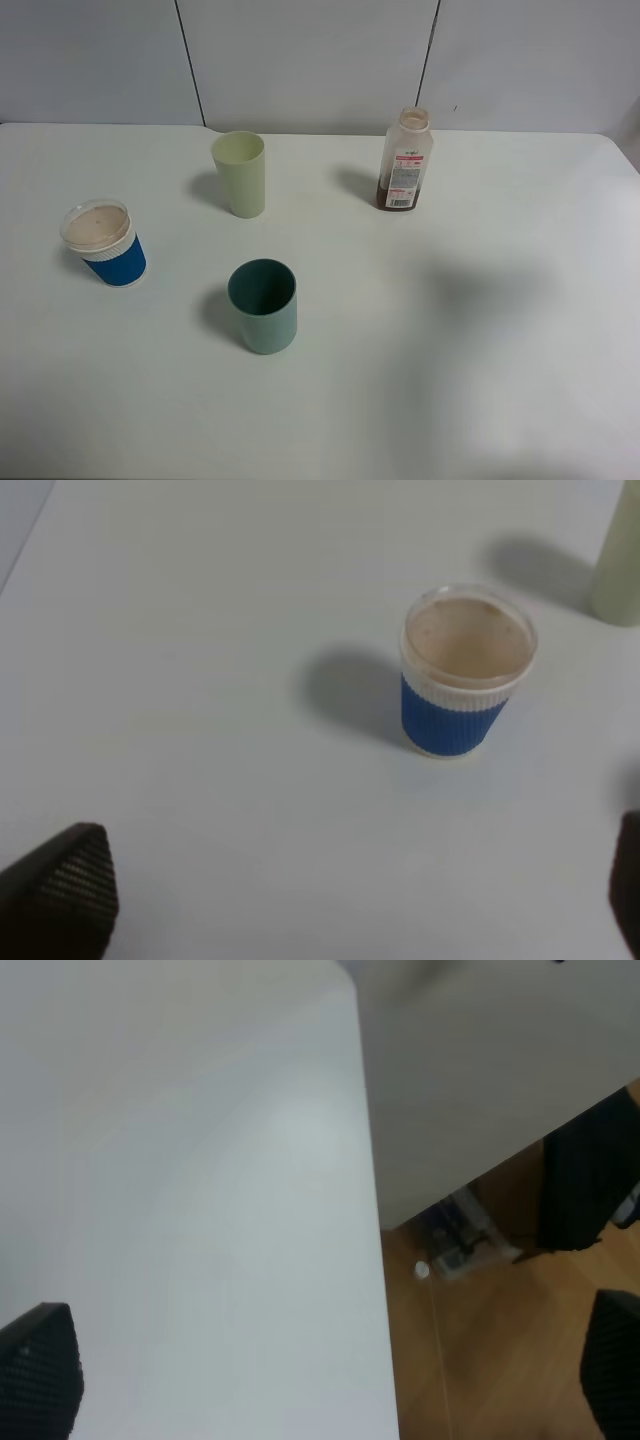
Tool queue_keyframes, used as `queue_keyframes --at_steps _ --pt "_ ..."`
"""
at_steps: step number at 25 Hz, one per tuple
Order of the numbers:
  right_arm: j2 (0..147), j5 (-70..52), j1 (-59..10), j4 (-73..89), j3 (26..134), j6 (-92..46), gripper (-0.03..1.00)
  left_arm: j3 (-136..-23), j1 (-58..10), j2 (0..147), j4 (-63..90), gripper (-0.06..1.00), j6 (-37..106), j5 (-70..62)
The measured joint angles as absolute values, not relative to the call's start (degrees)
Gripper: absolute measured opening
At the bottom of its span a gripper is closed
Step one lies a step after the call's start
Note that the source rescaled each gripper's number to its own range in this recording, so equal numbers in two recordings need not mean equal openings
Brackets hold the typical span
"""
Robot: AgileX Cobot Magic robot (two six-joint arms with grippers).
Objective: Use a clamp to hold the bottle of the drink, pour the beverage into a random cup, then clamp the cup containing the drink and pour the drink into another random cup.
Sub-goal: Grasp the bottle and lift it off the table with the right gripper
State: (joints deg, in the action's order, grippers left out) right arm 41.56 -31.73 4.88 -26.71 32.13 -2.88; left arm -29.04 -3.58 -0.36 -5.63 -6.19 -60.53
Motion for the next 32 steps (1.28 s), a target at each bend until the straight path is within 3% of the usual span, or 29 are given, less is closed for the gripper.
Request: queue_keyframes --at_steps 13,32 --pt "56.6 -20.1 4.9 -29.1 32.3 -3.1 1.0 -29.0 -3.6 -0.4 -5.6 1.0 -6.2 -60.5" --pt "74.2 -18.4 7.0 -31.4 42.0 -9.3 1.0 -29.0 -3.6 -0.4 -5.6 1.0 -6.2 -60.5"
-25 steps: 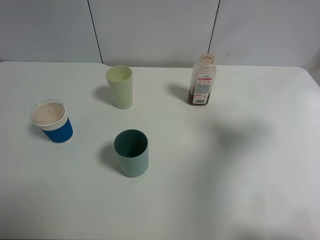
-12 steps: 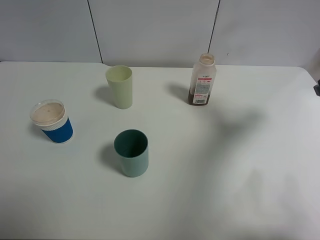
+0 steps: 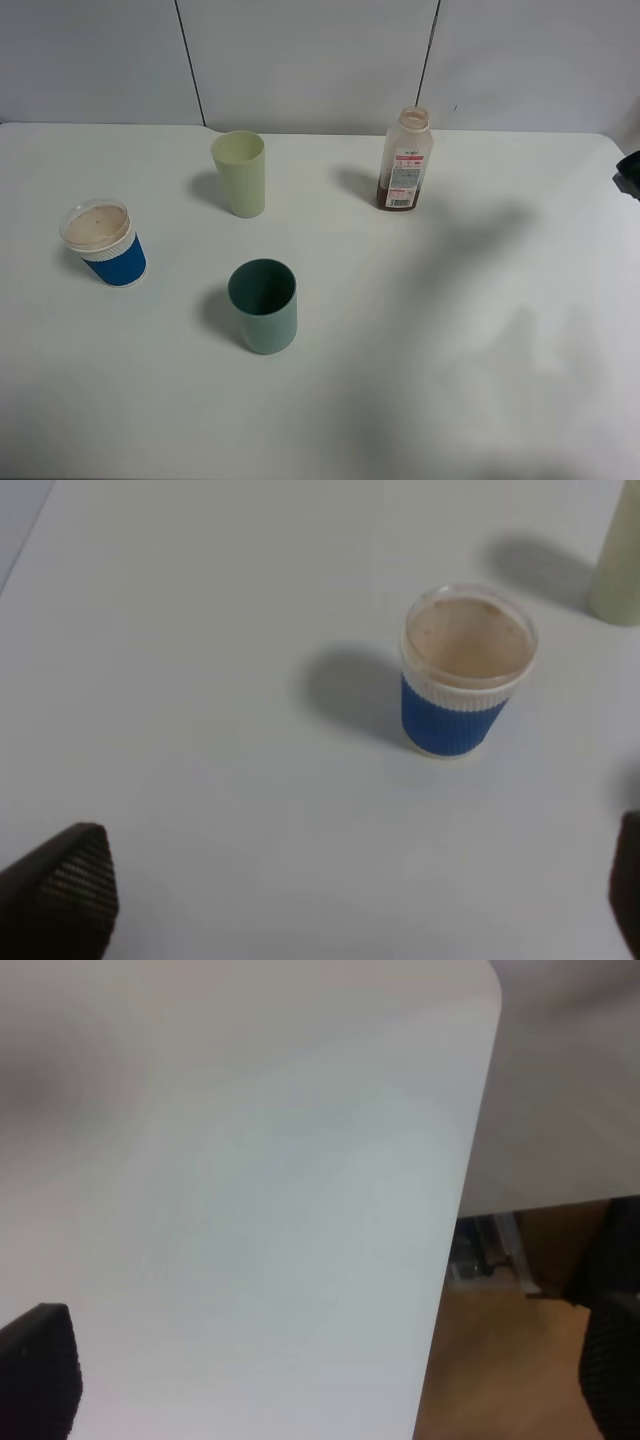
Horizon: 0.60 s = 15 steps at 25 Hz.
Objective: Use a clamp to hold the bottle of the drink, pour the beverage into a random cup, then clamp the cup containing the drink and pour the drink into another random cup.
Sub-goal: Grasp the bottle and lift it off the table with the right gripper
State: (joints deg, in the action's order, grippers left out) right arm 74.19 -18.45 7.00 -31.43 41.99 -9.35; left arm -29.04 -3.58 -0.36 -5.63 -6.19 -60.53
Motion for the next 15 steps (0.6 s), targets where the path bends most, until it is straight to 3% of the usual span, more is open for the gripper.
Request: queue_keyframes --at_steps 15 --pt "83.4 -3.4 15.0 -31.2 42.3 -14.1 1.0 -29.0 -3.6 -0.4 -5.6 1.0 -6.2 -60.5"
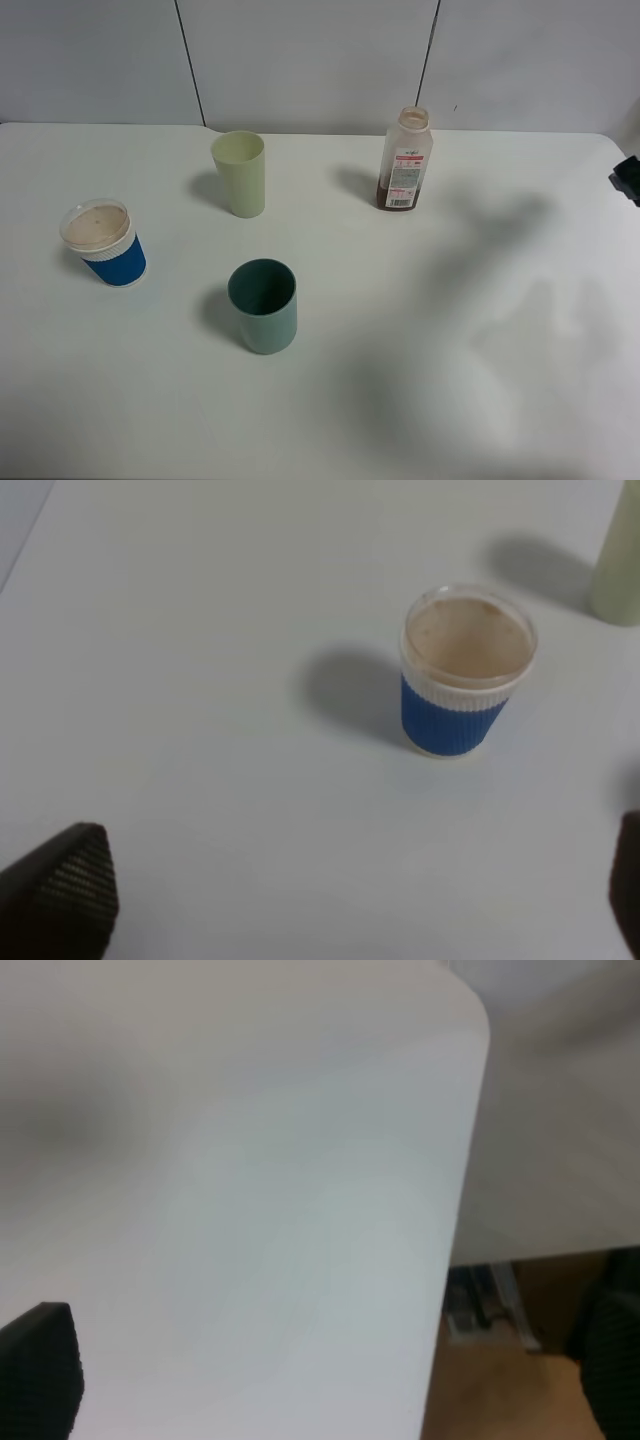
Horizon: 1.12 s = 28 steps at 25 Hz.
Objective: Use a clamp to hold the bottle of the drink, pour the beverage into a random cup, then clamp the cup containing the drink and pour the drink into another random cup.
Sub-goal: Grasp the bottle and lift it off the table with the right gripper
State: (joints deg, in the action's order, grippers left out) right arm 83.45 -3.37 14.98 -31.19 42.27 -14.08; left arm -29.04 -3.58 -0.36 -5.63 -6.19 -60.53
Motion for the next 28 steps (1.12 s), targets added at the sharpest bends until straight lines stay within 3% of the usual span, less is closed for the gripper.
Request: queue_keyframes --at_steps 8,28 --pt "93.4 12.3 15.9 -29.3 43.4 -16.2 1.0 -29.0 -3.6 -0.4 -5.6 1.0 -6.2 -60.5" --pt "109.8 16.6 16.0 -32.6 60.5 -17.0 1.0 -29.0 -3.6 -0.4 -5.6 1.0 -6.2 -60.5"
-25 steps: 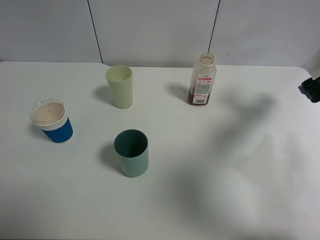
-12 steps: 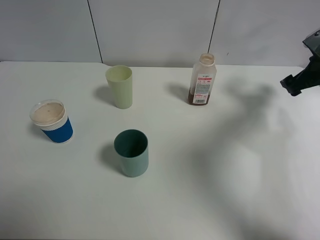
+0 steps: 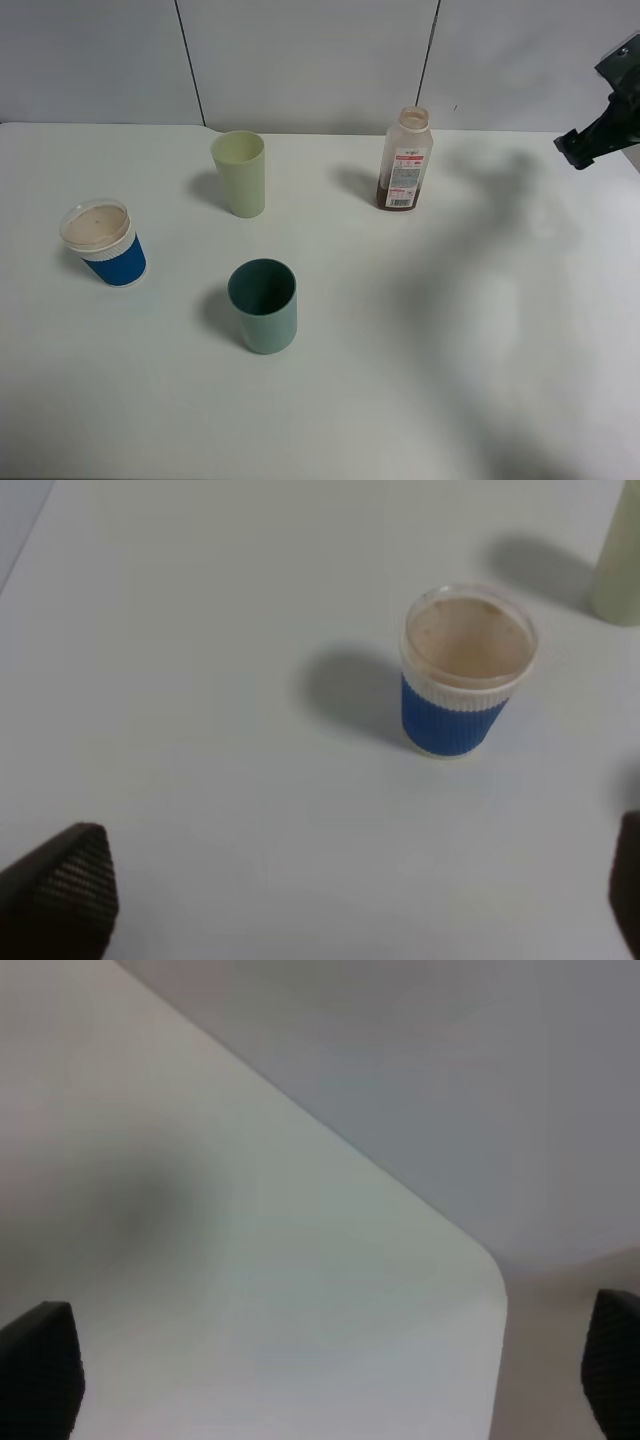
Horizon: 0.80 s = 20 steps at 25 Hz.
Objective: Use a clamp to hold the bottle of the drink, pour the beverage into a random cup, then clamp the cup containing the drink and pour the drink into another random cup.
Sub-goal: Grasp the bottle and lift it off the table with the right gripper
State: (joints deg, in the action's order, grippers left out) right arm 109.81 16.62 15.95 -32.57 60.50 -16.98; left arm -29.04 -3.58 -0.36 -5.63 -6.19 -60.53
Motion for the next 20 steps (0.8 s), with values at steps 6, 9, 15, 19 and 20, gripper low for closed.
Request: queue_keyframes --at_steps 6,9,15,19,20 --pt "115.5 17.3 16.2 -32.7 64.9 -17.0 1.0 -29.0 -3.6 -0.4 -5.6 1.0 -6.2 -60.5" --pt "116.4 20.2 16.2 -32.7 66.6 -16.7 1.0 -29.0 -3.6 -0.4 -5.6 1.0 -6.2 -60.5" --pt "117.5 28.4 16.2 -33.9 67.2 -13.1 1.0 -29.0 -3.6 -0.4 -5.6 1.0 -6.2 -60.5" --pt "120.5 32.7 16.2 -34.0 67.2 -10.9 1.0 -29.0 -3.6 -0.4 -5.6 1.0 -6.2 -60.5" --pt "121.3 33.8 16.2 -34.0 67.2 -10.2 1.0 -29.0 -3.6 -0.4 -5.6 1.0 -6.2 -60.5"
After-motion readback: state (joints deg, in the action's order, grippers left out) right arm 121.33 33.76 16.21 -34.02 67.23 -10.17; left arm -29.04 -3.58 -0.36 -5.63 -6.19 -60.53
